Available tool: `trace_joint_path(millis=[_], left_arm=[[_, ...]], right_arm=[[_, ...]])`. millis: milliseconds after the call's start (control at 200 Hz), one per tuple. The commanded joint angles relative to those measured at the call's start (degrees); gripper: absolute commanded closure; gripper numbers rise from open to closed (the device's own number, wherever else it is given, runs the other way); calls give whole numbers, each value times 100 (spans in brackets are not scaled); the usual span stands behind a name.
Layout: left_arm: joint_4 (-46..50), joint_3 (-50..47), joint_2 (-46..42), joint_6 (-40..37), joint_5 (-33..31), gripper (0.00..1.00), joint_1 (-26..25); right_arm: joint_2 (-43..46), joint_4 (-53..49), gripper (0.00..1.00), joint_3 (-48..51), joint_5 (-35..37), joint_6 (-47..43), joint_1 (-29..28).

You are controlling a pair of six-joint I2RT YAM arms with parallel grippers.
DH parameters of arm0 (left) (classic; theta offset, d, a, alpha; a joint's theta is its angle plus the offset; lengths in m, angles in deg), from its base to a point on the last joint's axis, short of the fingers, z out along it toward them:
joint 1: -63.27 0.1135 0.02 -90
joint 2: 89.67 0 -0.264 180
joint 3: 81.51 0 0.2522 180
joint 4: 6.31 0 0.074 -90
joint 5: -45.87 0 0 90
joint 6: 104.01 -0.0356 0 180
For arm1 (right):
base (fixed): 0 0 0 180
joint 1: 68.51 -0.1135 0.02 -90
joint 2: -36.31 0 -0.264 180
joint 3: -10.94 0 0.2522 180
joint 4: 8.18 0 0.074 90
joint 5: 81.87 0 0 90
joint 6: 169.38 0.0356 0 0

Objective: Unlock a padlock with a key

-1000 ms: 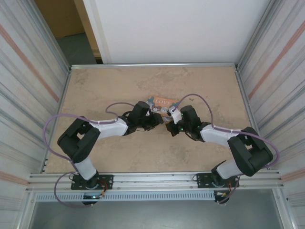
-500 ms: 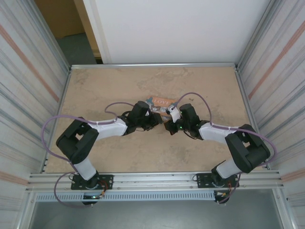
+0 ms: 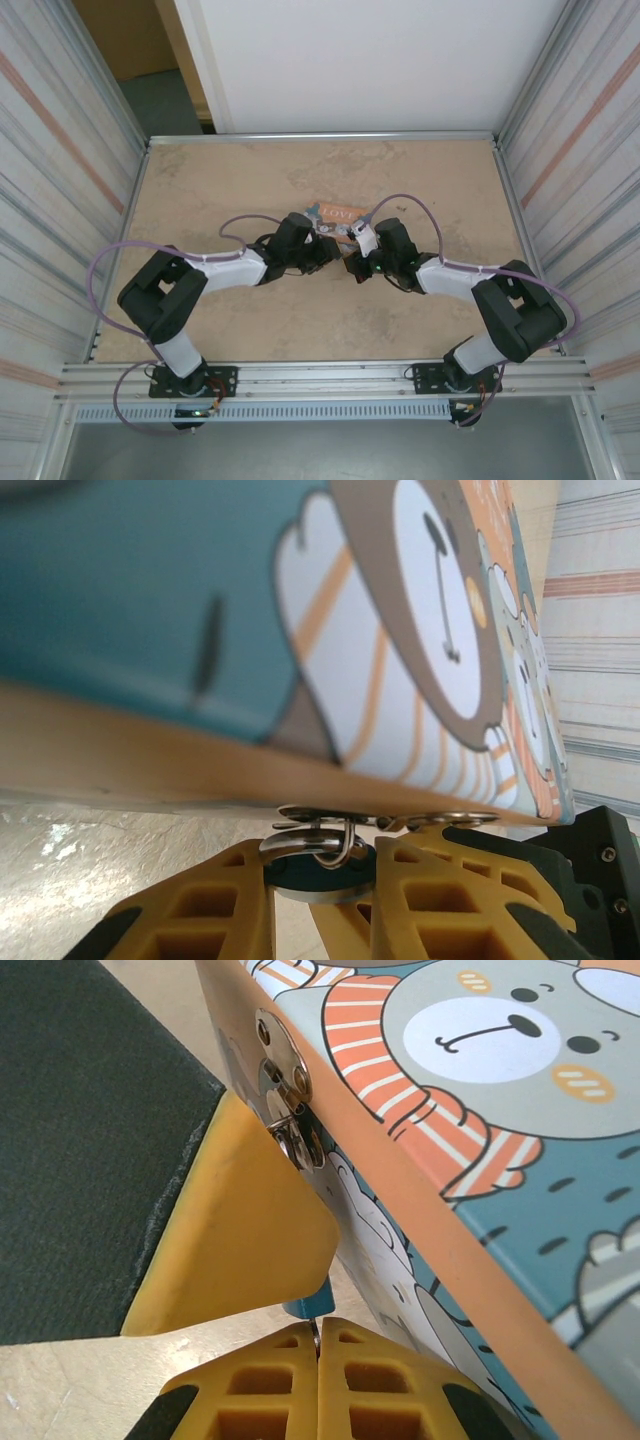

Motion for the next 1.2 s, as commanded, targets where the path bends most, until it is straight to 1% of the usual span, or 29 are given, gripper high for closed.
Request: trace_joint_path(millis=[0,140,386,551,701,837,932,1197], left_arm=[[-278,-136,91,80,924,78,-328],[-429,-276,132,134,877,77,-335],[-674,-410,228,200,828,69,-329],[-688,-503,153,183,705,62,-313],[-627,-653,-88,111,583,55,-230],[-412,-774,-533,-80,430,50,-133],[-42,-822,-969,-310,219,46,-93],[855,-1043,-2535,-1138,-460,35,52]], right_arm=[[-82,959,100,-172,166,220,-97],[-203,815,100,-67,285,247,-162],[-479,676,100,3,363,317,-207],[-617,589,100,-2,379,309,-208],[-682,527,100,28,397,300,-183],[-690,486,100,61,388,313,-172],[-683,451,100,59,380,333,-163],[-607,441,100,54,348,552,-169]])
